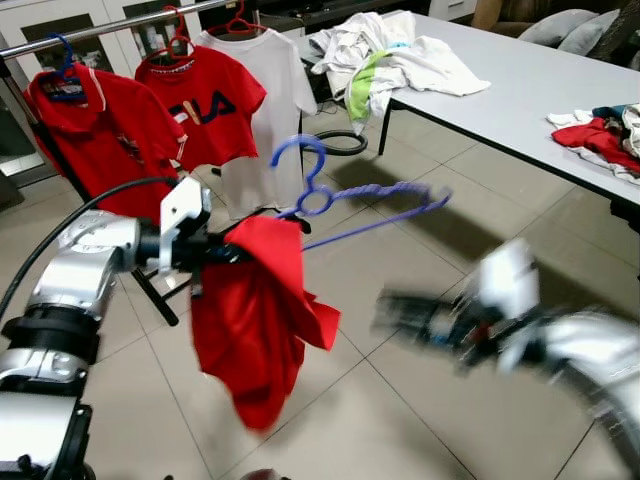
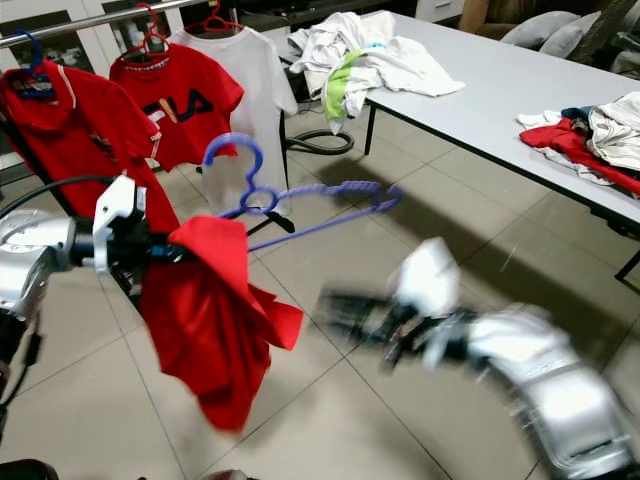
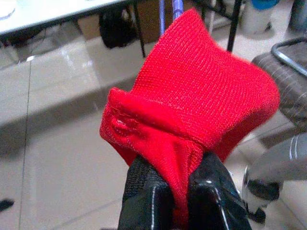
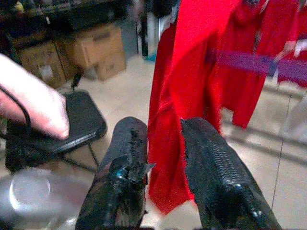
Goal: Hang hanger
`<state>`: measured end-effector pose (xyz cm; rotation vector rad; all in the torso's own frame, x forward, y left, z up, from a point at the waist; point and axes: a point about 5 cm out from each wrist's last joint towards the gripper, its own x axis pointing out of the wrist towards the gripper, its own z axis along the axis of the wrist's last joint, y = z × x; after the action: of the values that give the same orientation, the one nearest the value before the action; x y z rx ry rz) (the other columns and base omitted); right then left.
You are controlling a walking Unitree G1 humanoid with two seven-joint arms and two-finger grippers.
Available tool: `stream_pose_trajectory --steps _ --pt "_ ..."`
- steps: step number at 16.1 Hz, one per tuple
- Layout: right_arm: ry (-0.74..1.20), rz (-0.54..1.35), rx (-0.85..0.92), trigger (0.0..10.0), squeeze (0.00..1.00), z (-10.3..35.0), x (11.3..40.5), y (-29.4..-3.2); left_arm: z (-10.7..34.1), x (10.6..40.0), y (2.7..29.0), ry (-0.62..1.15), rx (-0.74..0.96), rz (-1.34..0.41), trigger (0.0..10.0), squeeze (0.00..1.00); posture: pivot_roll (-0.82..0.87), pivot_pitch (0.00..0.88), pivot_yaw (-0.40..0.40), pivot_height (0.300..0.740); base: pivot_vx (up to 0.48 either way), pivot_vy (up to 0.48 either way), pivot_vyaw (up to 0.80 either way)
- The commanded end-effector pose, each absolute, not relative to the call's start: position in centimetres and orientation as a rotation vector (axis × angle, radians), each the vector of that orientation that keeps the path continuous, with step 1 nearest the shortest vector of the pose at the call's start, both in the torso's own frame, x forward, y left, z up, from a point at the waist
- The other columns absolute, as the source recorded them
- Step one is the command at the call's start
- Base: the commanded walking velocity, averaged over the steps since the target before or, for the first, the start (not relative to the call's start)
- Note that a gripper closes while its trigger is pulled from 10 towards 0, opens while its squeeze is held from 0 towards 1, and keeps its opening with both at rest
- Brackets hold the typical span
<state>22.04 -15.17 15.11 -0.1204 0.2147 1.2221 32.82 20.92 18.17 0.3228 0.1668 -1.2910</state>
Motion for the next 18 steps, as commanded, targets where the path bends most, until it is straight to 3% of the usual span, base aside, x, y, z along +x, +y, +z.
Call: stream_pose_trajectory --steps 1,3,4,5,7,13,14,18 --pt "0.232 1.174 -0.149 10.0 1.0 14.4 22.4 -15.2 20.4 33.1 20.6 0.077 0.337 -1.308 0.0 0.0 -0.04 0.0 0.067 0.74 0.0 0.0 0.0" --pt "0.227 0.793 -0.092 10.0 1.0 12.4 25.4 -17.3 21.5 32.6 20.9 0.093 0.37 -1.378 0.0 0.0 -0.03 0.0 0.053 0.74 0.0 0.0 0.0" --pt "0.229 0.758 -0.077 10.0 1.0 12.2 25.6 -17.6 21.6 32.5 21.0 0.096 0.375 -1.385 0.0 0.0 -0.03 0.0 0.052 0.74 0.0 0.0 0.0" --pt "0.232 0.742 -0.069 10.0 1.0 12.0 25.8 -17.8 21.8 32.5 21.1 0.095 0.375 -1.389 0.0 0.0 -0.03 0.0 0.051 0.74 0.0 0.0 0.0" --pt "0.309 0.89 -0.003 10.0 1.0 10.6 24.2 -15.6 23.5 32.7 20.5 0.018 0.357 -1.391 0.0 0.0 -0.03 0.0 0.049 0.74 0.0 0.0 0.0" --pt "0.503 0.837 0.131 10.0 1.0 6.2 23.4 -13.3 24.3 32.6 19.2 -0.056 0.296 -1.393 0.0 0.0 -0.02 0.0 0.062 0.74 0.0 0.0 0.0" --pt "0.547 0.719 0.148 10.0 0.0 5.1 24.2 -13.3 24.4 32.5 19.2 -0.066 0.272 -1.398 0.0 0.0 -0.01 0.0 0.062 0.74 0.0 0.0 0.0" --pt "0.594 0.607 0.247 10.0 0.0 4.1 25.2 -13.0 24.8 32.2 18.9 -0.085 0.249 -1.4 0.0 0.0 0.0 0.0 0.057 0.74 0.0 0.0 0.0"
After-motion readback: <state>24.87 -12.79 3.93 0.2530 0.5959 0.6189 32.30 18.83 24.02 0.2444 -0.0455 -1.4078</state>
